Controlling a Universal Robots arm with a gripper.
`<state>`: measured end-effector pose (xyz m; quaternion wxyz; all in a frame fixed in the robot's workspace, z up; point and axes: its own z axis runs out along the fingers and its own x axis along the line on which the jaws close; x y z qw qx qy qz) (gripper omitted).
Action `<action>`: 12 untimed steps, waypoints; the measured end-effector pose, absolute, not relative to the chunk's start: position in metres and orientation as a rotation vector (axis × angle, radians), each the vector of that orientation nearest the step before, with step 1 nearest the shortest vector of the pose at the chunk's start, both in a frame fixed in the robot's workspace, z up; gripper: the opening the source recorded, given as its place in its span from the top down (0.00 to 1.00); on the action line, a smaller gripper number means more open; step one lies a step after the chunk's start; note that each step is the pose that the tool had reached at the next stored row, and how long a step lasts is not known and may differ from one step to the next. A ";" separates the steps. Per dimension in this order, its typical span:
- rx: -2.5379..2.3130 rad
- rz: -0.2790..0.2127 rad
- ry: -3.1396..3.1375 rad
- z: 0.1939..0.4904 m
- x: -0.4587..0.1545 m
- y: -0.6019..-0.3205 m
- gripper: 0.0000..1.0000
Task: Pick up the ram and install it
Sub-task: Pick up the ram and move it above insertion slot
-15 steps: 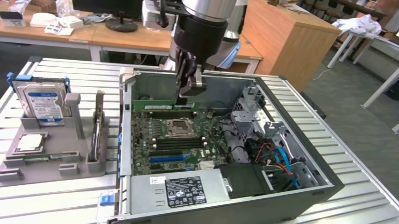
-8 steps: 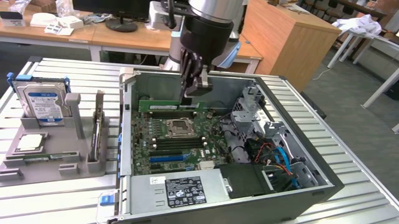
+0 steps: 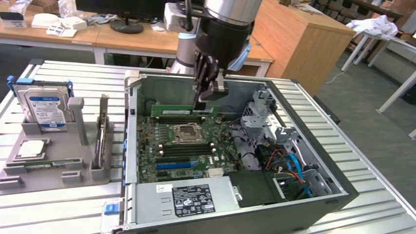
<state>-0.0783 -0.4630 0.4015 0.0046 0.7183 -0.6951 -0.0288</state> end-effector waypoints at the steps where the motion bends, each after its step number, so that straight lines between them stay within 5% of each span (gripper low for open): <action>1: 2.250 -0.090 -2.177 0.402 -0.077 -0.463 0.88; 12: 2.250 -0.091 -2.177 0.402 -0.061 -0.463 0.88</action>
